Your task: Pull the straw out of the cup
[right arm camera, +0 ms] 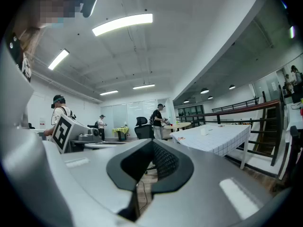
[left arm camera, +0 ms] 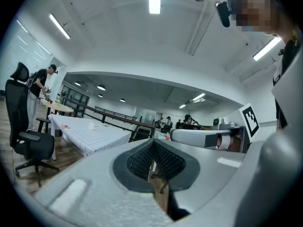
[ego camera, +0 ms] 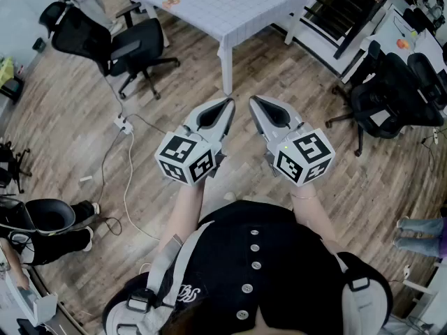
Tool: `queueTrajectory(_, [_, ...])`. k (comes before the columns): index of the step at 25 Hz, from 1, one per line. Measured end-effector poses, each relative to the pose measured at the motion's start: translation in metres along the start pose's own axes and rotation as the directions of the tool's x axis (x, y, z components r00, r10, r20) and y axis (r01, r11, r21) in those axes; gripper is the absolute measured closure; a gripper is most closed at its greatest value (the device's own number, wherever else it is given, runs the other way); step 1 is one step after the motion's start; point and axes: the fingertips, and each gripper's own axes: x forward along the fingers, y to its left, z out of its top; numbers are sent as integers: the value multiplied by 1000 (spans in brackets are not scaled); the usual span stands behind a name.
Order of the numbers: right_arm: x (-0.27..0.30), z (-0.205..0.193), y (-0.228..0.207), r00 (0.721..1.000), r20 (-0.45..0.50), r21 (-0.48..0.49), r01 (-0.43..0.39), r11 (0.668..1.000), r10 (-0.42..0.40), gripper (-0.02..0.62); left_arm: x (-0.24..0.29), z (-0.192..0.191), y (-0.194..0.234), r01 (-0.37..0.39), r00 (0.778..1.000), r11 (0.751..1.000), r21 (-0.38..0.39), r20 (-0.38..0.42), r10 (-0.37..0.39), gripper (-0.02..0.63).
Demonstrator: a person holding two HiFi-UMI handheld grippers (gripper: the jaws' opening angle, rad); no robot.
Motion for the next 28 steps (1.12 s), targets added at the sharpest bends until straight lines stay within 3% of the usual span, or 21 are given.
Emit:
queueTrajectory(18, [5,-9,-6,1000,-26,17,-17,1000,18,595,8,-3,1,20,1000,999,32,-21,-19,609])
queueTrajectory(24, [15,-17,-3,998,-62,29,-30,999,32,595,11,1,8,33,999,996,79,-38,-30,609])
queueTrajectory(28, [24,-17,-3,998,-55,21,-10,1000,11,595,7,0,18,27,999,998,57,-35,-25,609])
